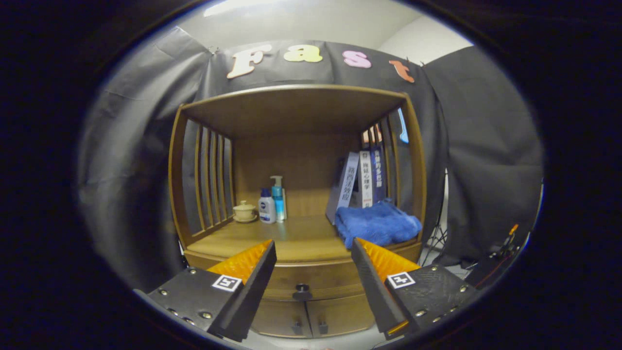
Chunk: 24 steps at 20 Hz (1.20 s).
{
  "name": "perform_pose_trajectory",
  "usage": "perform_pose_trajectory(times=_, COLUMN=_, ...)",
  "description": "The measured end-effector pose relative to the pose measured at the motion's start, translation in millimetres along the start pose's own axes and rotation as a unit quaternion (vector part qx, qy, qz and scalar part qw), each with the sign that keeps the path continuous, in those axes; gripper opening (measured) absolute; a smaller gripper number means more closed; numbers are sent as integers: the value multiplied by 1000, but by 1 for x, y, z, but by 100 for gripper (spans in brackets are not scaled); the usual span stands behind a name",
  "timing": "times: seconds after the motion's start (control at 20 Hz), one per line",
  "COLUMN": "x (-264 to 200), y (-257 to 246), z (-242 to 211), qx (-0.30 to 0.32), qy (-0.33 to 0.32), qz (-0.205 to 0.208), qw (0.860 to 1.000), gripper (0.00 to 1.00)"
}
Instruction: Pull open the drawer, take out the items inside it, and place them on the countertop above the cabinet.
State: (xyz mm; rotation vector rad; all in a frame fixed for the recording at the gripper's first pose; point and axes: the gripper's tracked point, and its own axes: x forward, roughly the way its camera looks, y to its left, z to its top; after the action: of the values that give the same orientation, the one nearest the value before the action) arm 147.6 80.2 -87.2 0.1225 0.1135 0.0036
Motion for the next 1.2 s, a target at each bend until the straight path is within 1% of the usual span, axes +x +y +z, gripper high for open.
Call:
perform_pose_trajectory(times=0.05, x=6, y=5, z=-11, qx=0, qy=12, qz=-1, qw=1000, gripper=93)
perform_pose_trajectory(times=0.25, x=25, y=30, z=-55, qx=-5, qy=58, qz=17, qw=998, gripper=93)
perform_pose_trajectory(times=0.4, x=31, y=41, z=-90, qx=1, qy=94, qz=27, qw=995, gripper=93)
perform_pose_trajectory(times=0.5, x=42, y=34, z=-107, qx=15, qy=106, qz=15, qw=994, gripper=94)
perform_pose_trajectory(times=0.6, x=51, y=35, z=-121, qx=42, qy=114, qz=22, qw=992, gripper=87)
perform_pose_trajectory(times=0.75, x=65, y=24, z=-143, qx=45, qy=137, qz=21, qw=989, gripper=85)
perform_pose_trajectory(times=0.85, x=71, y=26, z=-152, qx=49, qy=150, qz=38, qw=987, gripper=84)
perform_pose_trajectory(times=0.9, x=72, y=25, z=-154, qx=53, qy=151, qz=42, qw=986, gripper=78)
perform_pose_trajectory(times=0.95, x=73, y=23, z=-157, qx=54, qy=154, qz=44, qw=986, gripper=78)
perform_pose_trajectory(times=1.1, x=81, y=21, z=-164, qx=50, qy=162, qz=52, qw=984, gripper=64)
perform_pose_trajectory(times=1.15, x=85, y=23, z=-167, qx=46, qy=168, qz=56, qw=983, gripper=62)
perform_pose_trajectory(times=1.2, x=88, y=19, z=-173, qx=33, qy=178, qz=51, qw=982, gripper=62)
